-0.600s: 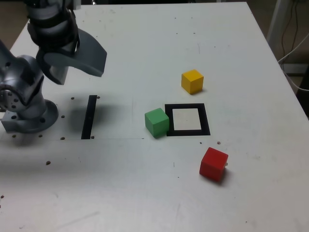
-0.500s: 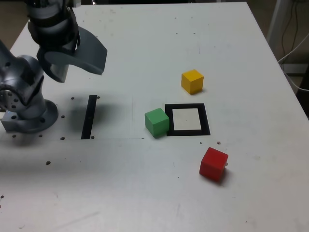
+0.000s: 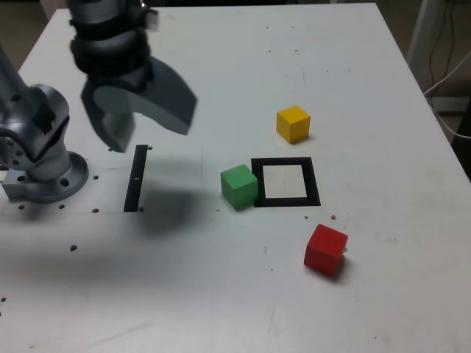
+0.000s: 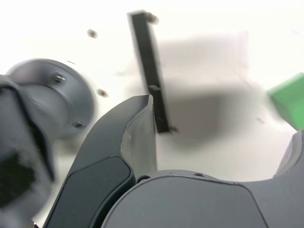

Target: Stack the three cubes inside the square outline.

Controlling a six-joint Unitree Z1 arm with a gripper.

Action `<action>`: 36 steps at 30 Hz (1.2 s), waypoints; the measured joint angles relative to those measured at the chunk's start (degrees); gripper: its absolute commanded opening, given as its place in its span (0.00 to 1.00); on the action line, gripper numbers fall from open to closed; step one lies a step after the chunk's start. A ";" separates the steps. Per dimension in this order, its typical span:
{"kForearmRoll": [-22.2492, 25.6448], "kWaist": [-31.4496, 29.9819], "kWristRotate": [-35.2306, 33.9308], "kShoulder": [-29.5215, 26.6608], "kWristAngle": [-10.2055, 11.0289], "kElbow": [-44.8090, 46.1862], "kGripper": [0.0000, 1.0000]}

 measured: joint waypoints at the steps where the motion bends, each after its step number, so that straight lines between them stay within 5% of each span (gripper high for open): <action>1: 0.35 -1.63 -0.77 1.43 -0.05 -1.96 0.99; 9: 6.39 -10.67 -3.37 13.45 0.68 -16.28 0.97; 24: 10.00 -13.56 -0.61 34.60 1.00 -42.80 0.97; 36: 10.31 -12.07 1.82 43.77 1.66 -47.11 0.92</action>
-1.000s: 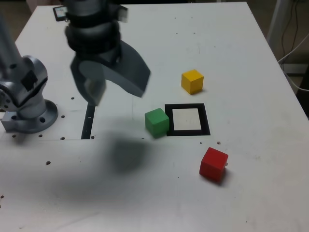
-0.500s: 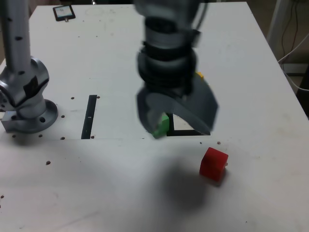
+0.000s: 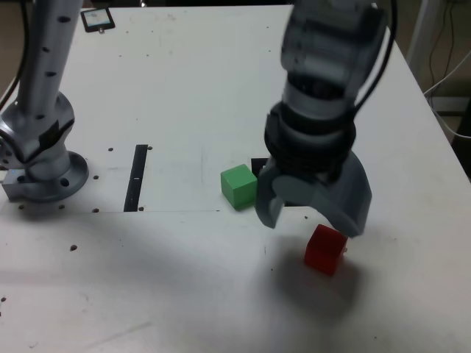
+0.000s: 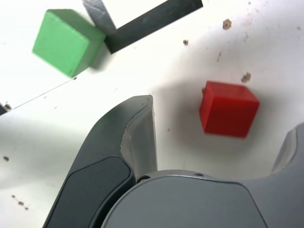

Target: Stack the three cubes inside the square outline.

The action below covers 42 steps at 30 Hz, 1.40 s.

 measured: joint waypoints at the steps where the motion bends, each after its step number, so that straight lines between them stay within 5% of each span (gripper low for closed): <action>1: -0.34 0.00 0.20 0.47 0.11 -0.02 0.91; 27: -3.01 -0.68 5.94 6.29 -0.11 -3.28 0.58; 42: -4.77 -0.75 6.80 7.19 -0.18 -3.15 0.28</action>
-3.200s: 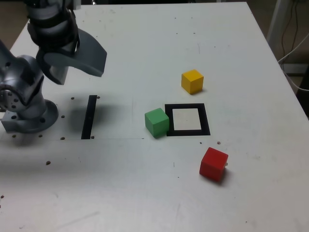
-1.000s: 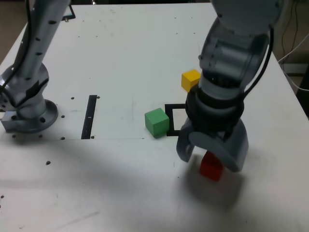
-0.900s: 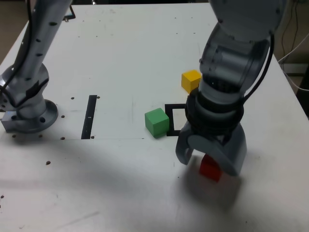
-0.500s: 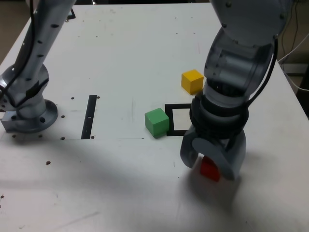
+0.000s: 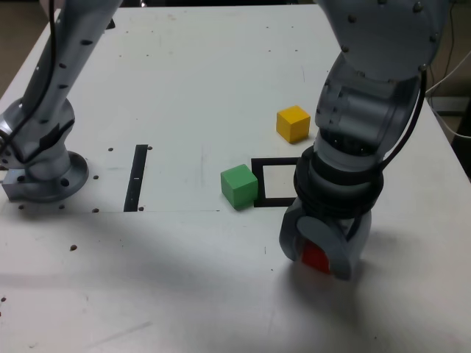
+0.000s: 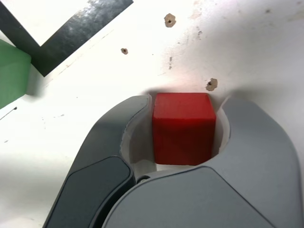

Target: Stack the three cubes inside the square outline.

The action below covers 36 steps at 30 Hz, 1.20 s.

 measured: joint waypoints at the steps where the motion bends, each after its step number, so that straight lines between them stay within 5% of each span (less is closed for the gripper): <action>1: -0.03 0.00 0.00 -0.05 0.00 0.02 0.28; 10: 2.78 1.51 0.00 -6.11 0.09 1.14 0.28; 19: 3.02 9.67 -1.03 -15.43 0.53 7.58 0.28; 36: -1.76 18.67 -3.77 -10.77 -0.32 9.51 0.28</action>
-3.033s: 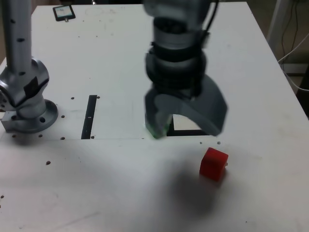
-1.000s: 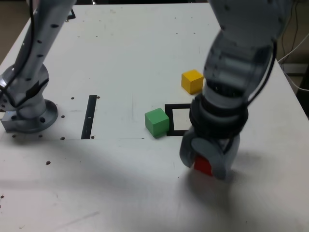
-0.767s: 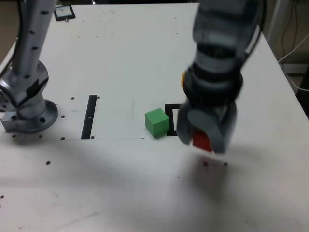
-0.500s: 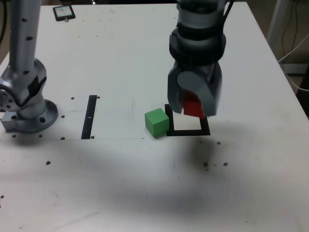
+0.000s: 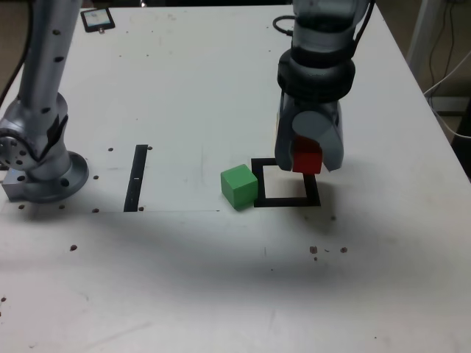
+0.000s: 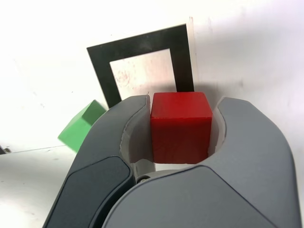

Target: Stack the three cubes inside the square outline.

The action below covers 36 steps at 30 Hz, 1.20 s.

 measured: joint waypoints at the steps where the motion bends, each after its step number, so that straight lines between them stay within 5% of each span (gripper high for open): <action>1: -0.33 0.69 0.00 0.25 -0.21 0.47 0.28; 36: -7.18 2.20 -1.31 -1.14 -3.68 10.35 0.28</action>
